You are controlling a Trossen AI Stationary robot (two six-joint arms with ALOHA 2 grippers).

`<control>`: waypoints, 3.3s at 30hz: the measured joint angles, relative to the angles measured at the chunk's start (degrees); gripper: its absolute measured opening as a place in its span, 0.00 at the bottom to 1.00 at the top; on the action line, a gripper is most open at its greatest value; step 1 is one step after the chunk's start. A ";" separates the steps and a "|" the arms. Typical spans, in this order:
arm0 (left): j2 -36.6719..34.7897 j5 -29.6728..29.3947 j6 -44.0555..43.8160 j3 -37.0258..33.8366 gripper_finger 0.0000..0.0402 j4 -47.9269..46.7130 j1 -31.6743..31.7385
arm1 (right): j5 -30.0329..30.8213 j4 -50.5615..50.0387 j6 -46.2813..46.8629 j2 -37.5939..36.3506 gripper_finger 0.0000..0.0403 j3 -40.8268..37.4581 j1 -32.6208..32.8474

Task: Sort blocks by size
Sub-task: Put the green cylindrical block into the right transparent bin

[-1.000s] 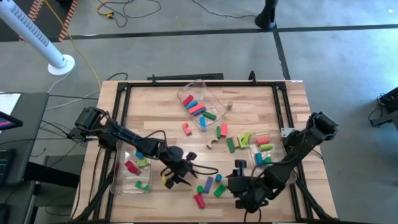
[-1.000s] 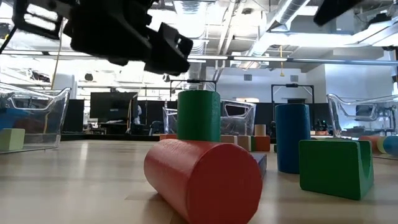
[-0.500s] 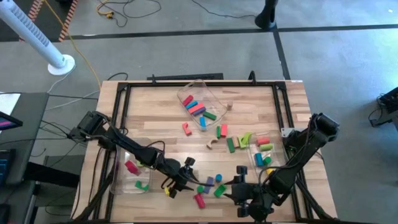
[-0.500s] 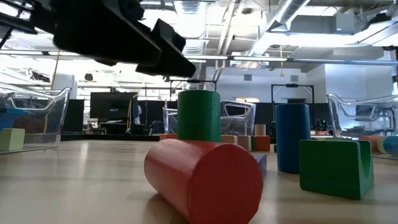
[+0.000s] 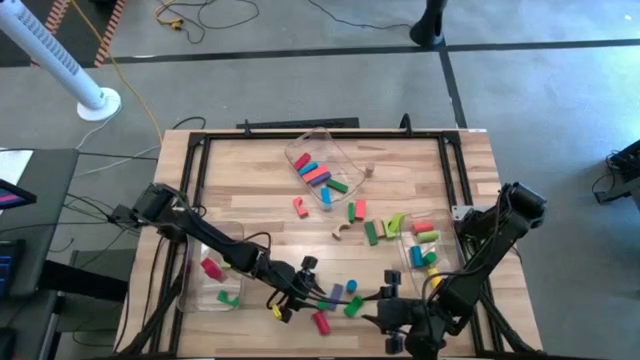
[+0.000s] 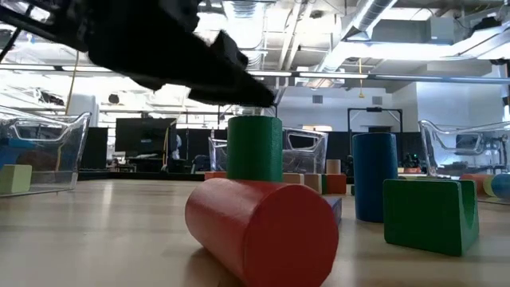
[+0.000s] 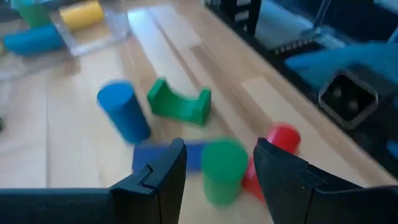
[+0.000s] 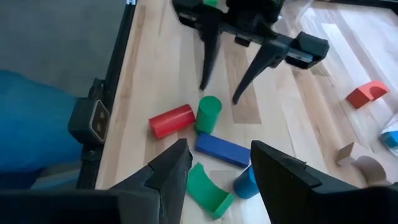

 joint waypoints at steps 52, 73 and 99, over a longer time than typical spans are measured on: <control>7.71 -2.21 0.90 5.03 0.57 -0.90 -0.44 | 0.24 -1.04 0.46 0.04 0.50 -0.09 0.33; 7.54 -1.38 2.26 5.03 0.32 -0.87 -0.44 | 0.24 -1.04 0.48 0.04 0.50 -0.09 0.31; -12.57 -1.42 23.51 4.99 0.32 -7.78 2.43 | 0.24 -0.36 -5.52 0.02 0.50 -0.04 -6.97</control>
